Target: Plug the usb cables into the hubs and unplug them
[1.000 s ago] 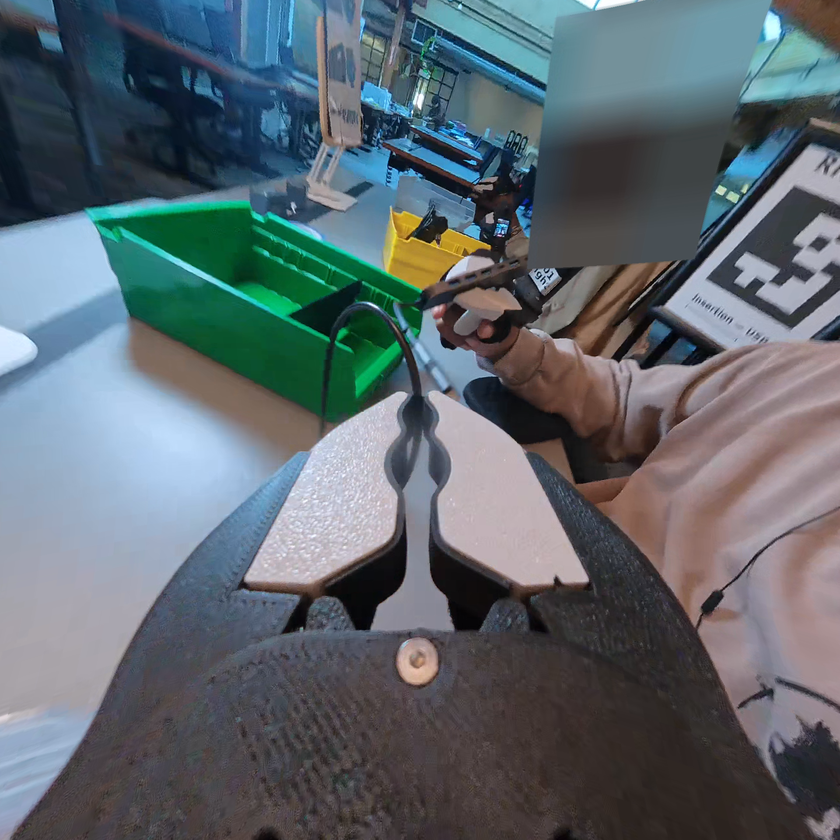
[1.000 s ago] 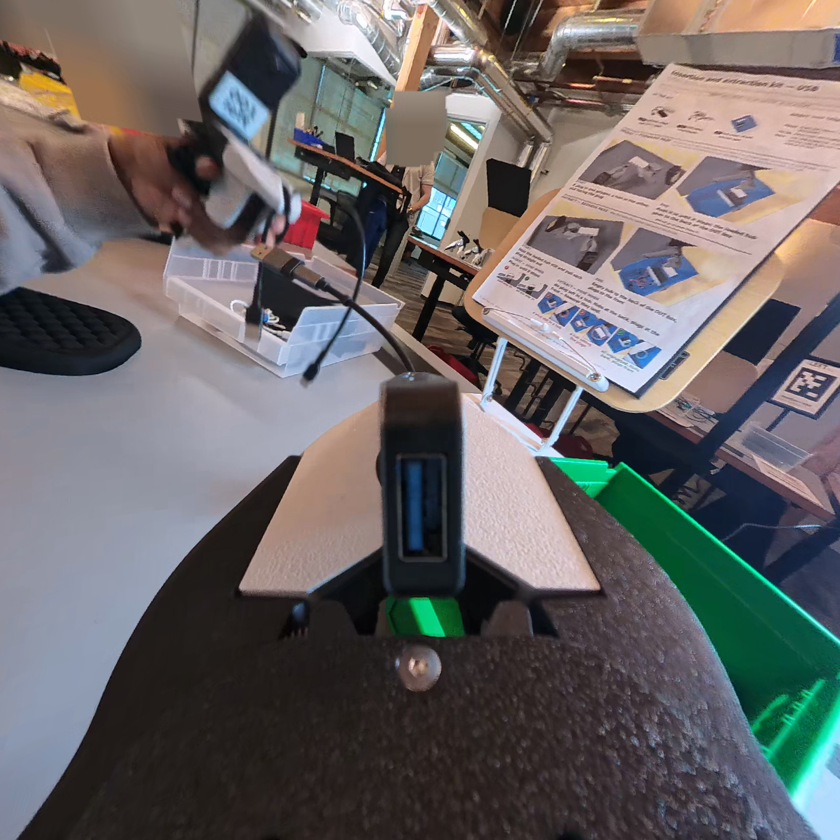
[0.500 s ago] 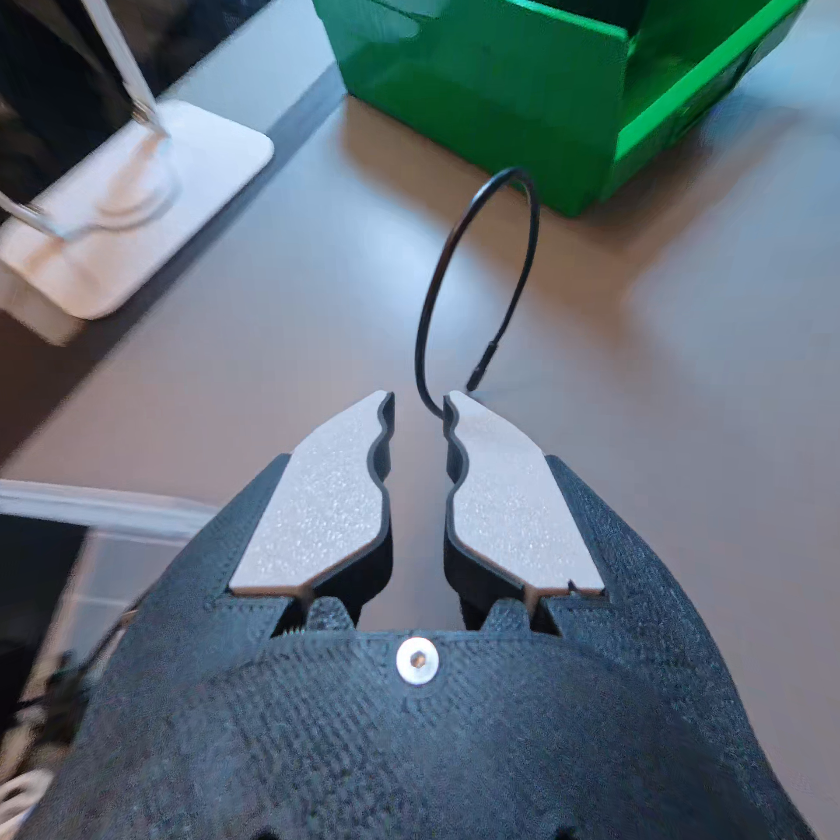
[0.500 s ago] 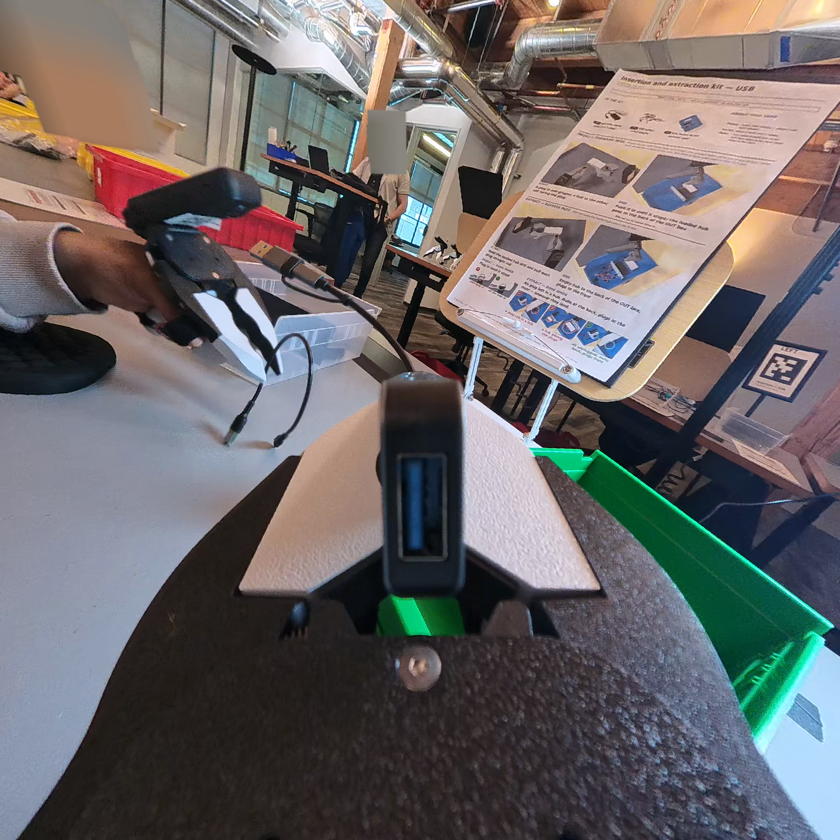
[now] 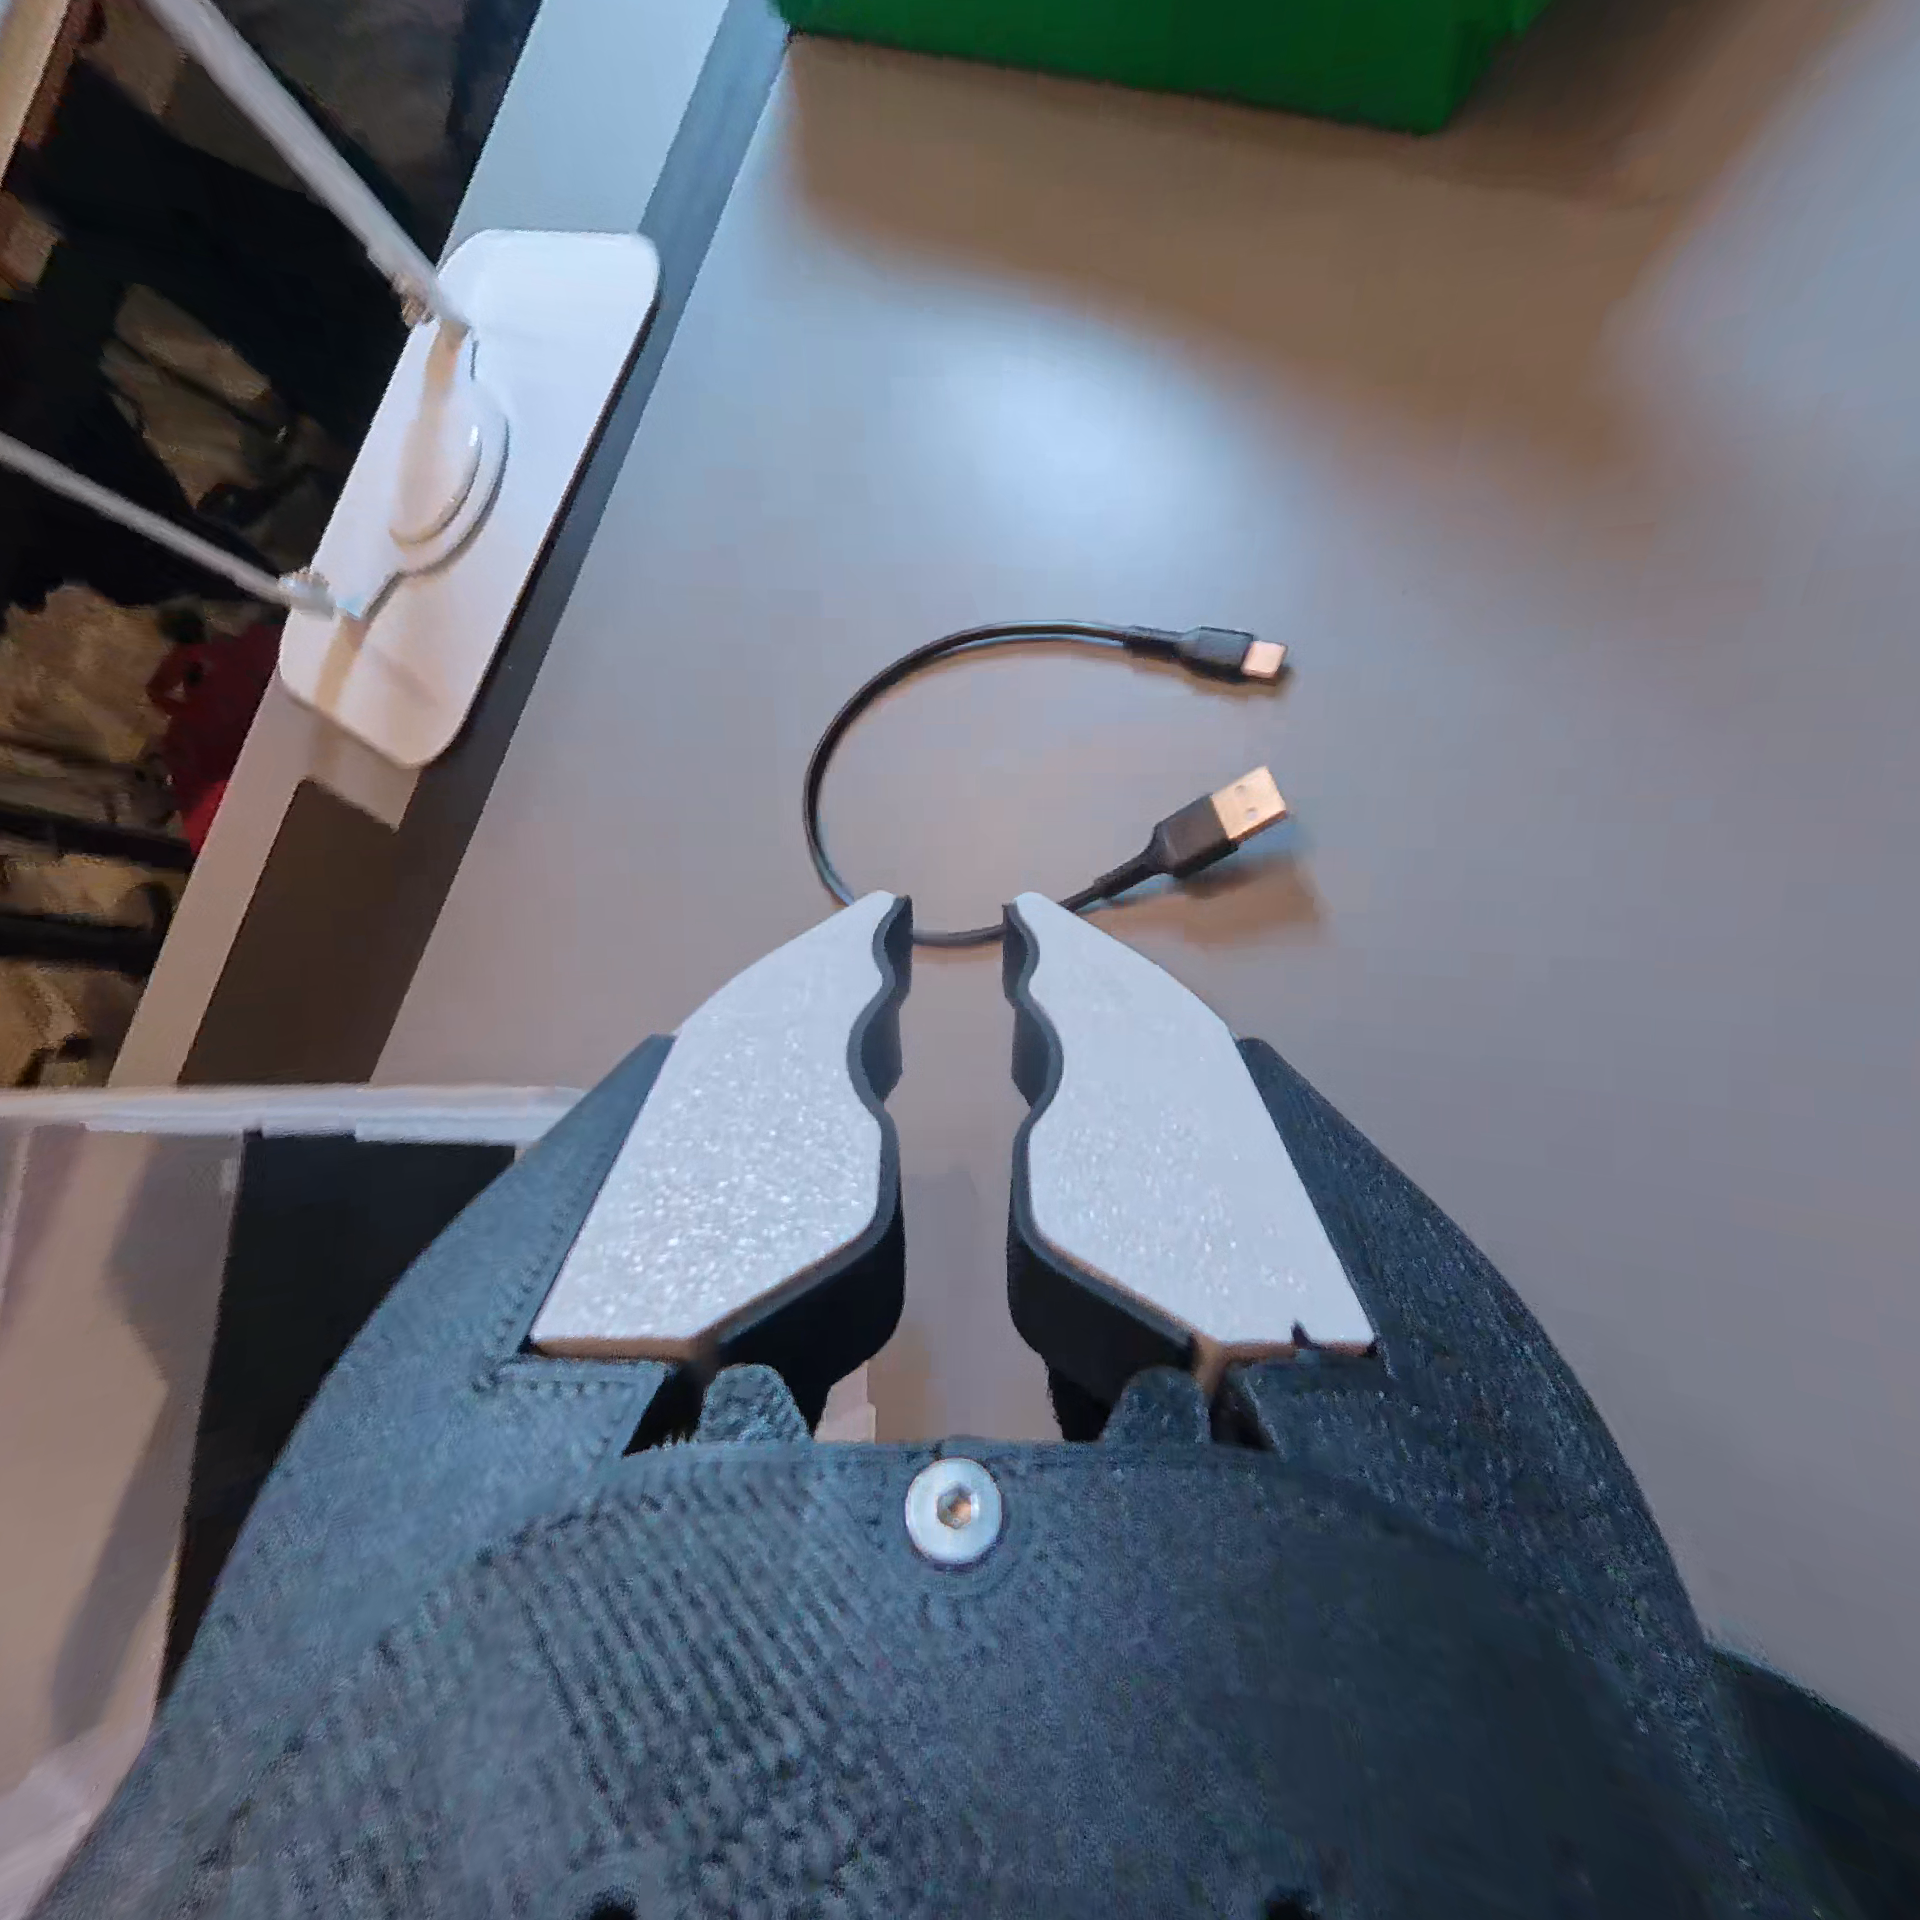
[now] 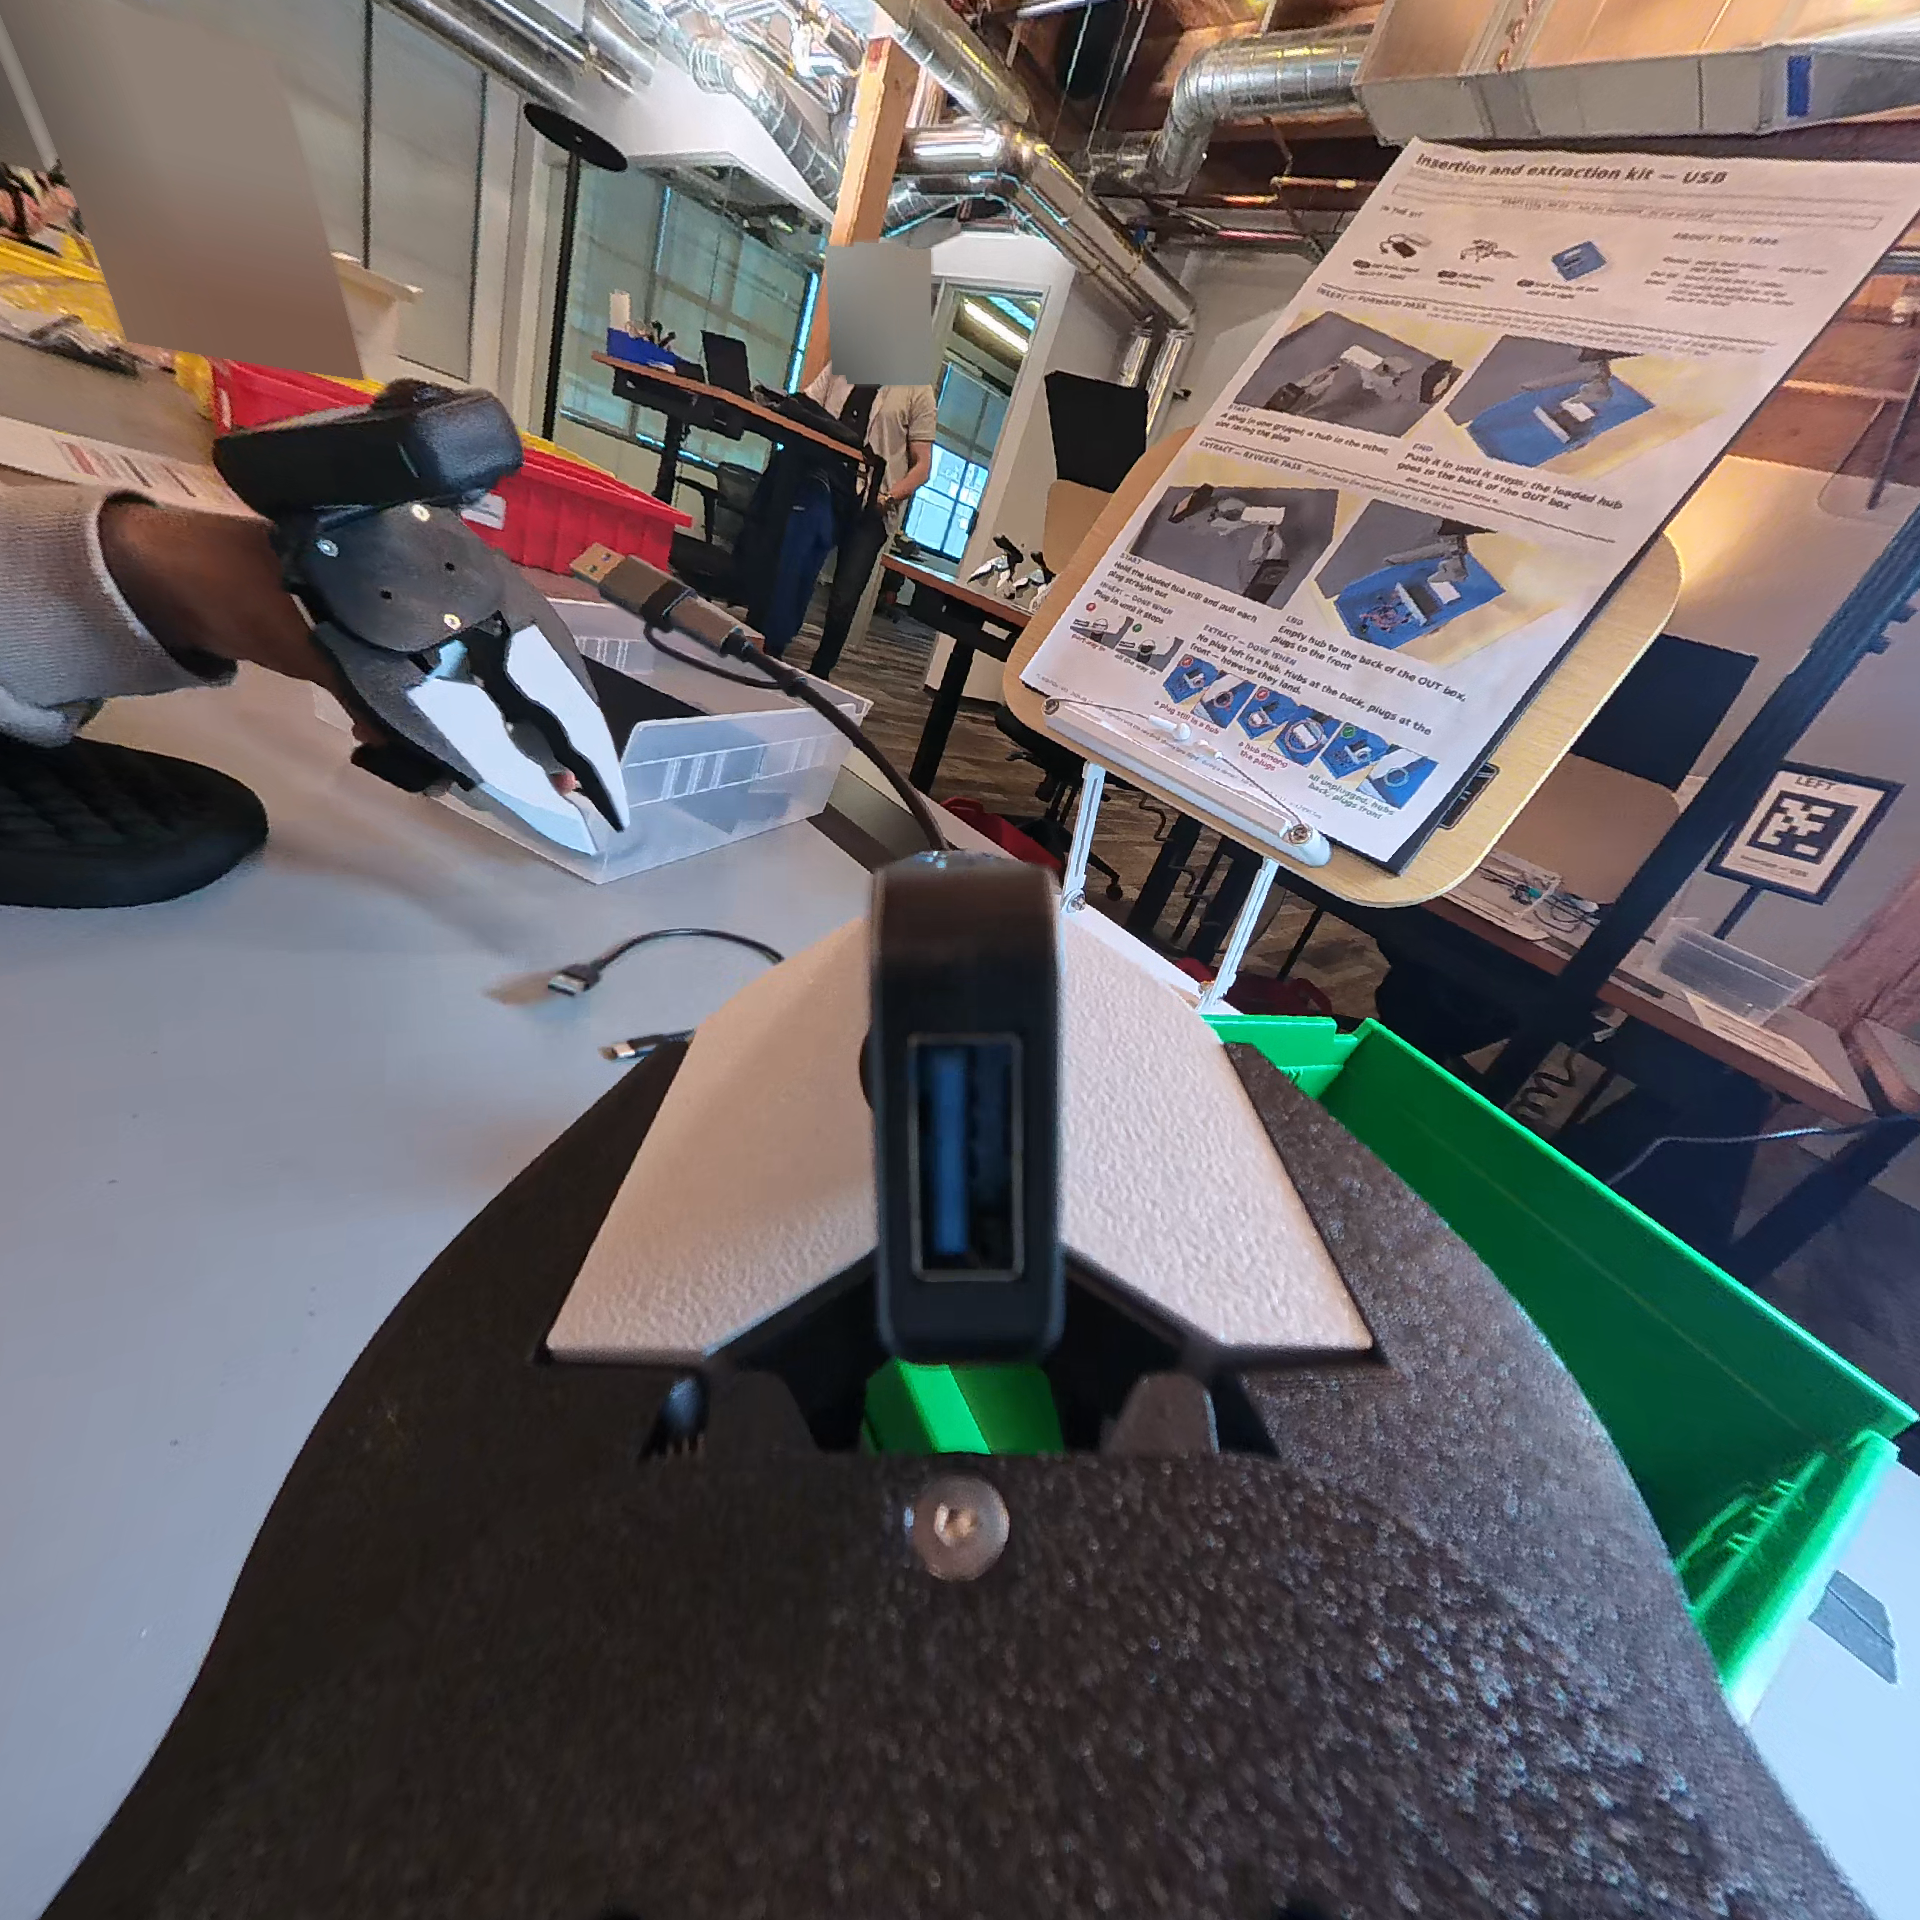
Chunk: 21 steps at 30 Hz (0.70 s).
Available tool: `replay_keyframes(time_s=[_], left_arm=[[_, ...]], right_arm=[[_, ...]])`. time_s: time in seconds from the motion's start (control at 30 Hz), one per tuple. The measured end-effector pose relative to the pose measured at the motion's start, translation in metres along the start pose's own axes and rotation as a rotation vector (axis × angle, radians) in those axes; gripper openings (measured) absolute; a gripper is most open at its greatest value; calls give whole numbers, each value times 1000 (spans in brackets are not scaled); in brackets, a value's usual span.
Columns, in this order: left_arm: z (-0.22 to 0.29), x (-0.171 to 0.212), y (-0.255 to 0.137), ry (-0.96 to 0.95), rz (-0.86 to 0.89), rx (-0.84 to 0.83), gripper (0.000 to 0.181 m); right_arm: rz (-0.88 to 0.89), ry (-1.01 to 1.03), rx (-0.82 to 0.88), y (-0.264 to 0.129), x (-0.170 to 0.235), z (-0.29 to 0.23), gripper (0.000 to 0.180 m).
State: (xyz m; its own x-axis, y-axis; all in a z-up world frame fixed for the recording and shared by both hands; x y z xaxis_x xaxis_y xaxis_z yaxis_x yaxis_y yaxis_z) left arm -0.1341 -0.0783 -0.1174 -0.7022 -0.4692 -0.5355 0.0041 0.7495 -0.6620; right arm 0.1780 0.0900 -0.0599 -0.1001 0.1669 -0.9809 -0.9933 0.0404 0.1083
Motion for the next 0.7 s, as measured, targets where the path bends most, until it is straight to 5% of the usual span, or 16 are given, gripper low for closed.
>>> replay_keyframes(time_s=[0.03, 0.17, 0.4, 0.7], left_arm=[[3, -2, -1, 47, 19, 22, 19], [16, -11, 8, 257, 8, 151, 26], [18, -10, 47, 359, -107, 457, 39], [14, -8, 56, 212, -80, 599, 25]], right_arm=[[-1, 1, 2, 0, 0, 1, 13], [4, 15, 6, 0, 0, 3, 13], [4, 13, 2, -3, -3, 3, 12], [-1, 25, -9, -3, 2, 6, 13]])
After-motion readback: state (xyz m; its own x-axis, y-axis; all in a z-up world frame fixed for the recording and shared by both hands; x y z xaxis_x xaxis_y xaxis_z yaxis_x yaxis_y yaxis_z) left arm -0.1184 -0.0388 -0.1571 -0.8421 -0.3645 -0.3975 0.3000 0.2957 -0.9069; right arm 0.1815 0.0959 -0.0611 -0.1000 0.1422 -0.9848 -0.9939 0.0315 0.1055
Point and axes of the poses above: each gripper's, where its closed fingertips meet, y out along the fingers, x out of its underside, z = x × y across the jaws, the point moved 8 cm from there along -y, back along the fingers, and after that the axes turned 10 degrees about y, right-handed, at the moved point
